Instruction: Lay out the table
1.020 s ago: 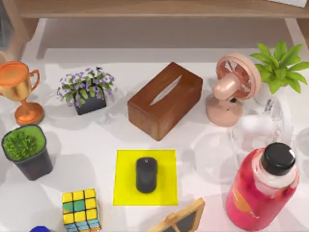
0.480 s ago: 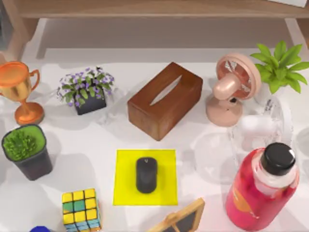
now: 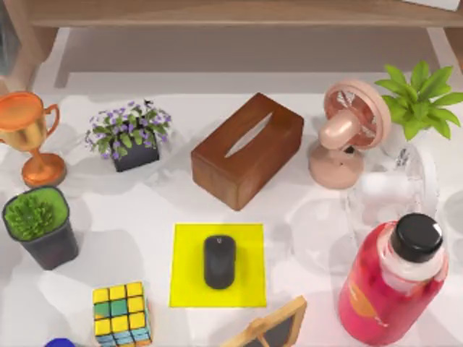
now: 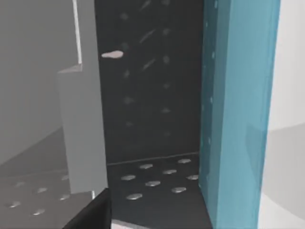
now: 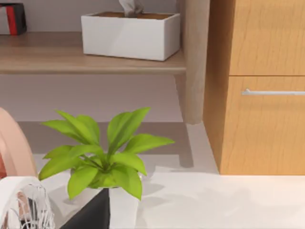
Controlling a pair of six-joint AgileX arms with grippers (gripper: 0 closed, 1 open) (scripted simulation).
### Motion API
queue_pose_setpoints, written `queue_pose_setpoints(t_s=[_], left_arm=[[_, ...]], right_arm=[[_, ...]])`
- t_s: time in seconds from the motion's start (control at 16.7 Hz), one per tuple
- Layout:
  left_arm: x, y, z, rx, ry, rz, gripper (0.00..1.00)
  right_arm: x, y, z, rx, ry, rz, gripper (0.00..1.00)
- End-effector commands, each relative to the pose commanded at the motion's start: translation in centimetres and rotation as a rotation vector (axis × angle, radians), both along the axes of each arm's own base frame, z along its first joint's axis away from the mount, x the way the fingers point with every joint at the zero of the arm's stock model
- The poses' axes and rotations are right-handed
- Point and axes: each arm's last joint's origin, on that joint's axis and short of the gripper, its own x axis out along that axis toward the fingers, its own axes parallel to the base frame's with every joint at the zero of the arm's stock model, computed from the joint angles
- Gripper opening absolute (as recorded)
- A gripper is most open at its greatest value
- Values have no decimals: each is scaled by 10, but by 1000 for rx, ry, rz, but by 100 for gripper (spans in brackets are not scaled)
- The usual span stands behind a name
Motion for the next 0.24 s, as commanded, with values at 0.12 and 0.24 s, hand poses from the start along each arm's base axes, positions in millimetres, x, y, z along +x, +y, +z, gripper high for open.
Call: queue_pose_setpoints(t_s=[0.12, 0.24], left_arm=[[-10, 0, -4, -6, 12, -1, 100], [-12, -1, -7, -10, 20, -2, 100]], right_arm=[[0, 0, 0, 0, 0, 0, 100], [0, 0, 0, 0, 0, 0, 100]])
